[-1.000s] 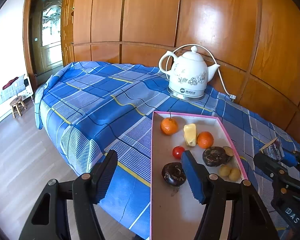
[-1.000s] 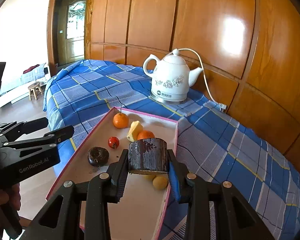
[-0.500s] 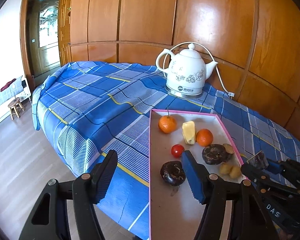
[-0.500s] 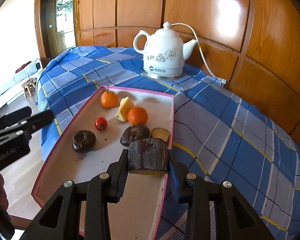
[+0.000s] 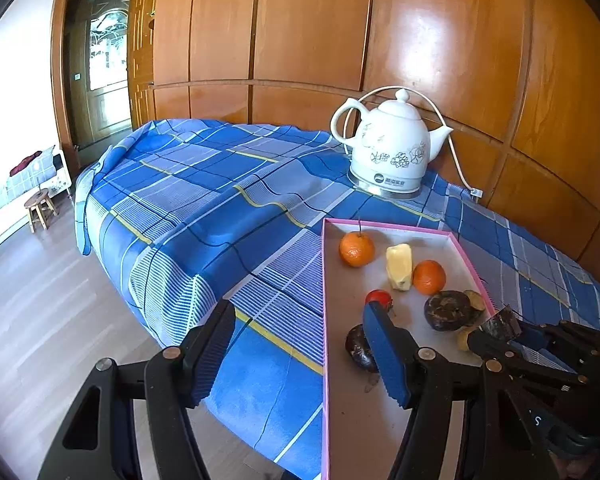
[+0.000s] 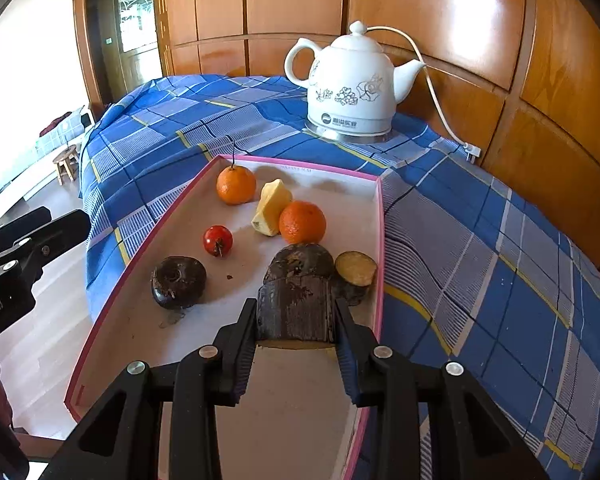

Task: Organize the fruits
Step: 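Lower the tuber log into the tray with the right gripper and release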

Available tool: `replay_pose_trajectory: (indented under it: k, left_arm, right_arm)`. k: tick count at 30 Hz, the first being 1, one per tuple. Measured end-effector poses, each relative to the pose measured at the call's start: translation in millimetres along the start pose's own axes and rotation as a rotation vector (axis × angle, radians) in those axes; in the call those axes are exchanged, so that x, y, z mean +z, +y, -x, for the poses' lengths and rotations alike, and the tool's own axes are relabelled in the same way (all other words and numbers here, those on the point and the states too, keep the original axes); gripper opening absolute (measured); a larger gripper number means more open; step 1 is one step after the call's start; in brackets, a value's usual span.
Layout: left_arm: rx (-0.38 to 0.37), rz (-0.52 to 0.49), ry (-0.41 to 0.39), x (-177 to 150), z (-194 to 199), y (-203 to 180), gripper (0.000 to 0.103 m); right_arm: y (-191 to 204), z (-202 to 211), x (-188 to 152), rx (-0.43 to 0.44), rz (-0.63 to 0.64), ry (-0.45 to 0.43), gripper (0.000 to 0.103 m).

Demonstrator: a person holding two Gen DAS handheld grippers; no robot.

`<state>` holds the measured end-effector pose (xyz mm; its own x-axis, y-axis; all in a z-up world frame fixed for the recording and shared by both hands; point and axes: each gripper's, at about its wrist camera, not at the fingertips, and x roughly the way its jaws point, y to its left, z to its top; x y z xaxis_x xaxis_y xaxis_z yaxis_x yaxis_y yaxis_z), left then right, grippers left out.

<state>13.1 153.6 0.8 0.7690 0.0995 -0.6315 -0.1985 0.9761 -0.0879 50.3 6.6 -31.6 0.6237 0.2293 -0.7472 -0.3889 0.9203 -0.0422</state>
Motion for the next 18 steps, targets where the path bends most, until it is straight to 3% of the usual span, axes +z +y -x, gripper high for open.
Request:
replay_pose_trajectory:
  k: [18]
  left_arm:
    - [-0.014,0.003,0.006,-2,0,1,0.067]
  right_arm:
    - [10,-11,1,-0.011,0.026,0.03,0.036]
